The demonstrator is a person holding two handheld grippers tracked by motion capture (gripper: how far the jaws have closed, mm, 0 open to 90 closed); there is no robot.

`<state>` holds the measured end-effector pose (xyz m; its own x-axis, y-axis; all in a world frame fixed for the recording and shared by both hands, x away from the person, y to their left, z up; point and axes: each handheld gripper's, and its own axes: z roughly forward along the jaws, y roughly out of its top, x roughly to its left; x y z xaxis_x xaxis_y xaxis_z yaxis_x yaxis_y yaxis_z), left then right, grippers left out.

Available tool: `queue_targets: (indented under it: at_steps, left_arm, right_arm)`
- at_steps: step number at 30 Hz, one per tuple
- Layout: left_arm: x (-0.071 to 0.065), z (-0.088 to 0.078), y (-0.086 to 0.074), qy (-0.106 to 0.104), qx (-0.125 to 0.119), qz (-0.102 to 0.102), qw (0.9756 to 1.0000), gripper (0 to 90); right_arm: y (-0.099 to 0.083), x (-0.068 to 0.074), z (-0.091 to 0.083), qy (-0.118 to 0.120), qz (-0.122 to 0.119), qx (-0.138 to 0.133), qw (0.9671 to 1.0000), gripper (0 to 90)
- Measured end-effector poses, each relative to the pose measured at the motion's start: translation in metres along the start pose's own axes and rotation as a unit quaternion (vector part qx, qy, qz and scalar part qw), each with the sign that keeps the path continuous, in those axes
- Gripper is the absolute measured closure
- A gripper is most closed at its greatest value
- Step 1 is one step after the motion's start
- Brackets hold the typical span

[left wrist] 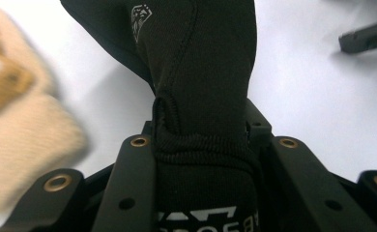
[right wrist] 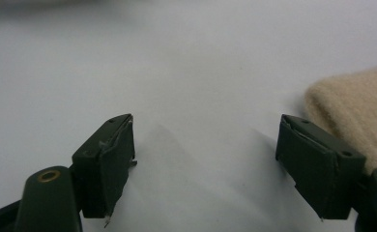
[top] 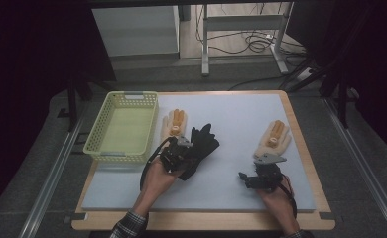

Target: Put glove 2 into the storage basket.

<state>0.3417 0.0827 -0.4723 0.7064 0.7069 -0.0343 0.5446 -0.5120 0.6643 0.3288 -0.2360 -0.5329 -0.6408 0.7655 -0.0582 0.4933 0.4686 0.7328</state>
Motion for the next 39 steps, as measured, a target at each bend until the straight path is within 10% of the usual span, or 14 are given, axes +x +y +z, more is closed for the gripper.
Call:
queue_targets:
  at_steps: [23, 39]
  left_arm:
    - [0.055, -0.052, 0.037, 0.054, -0.028, -0.021, 0.9979, 66.7]
    - [0.12, -0.091, 0.025, 0.135, -0.032, -0.069, 0.9879, 66.6]
  right_arm:
    - [0.0, 0.0, 0.0, 0.0, -0.001, -0.002, 1.0, 21.3]
    - [0.0, 0.0, 0.0, 0.0, 0.0, -0.002, 1.0, 21.2]
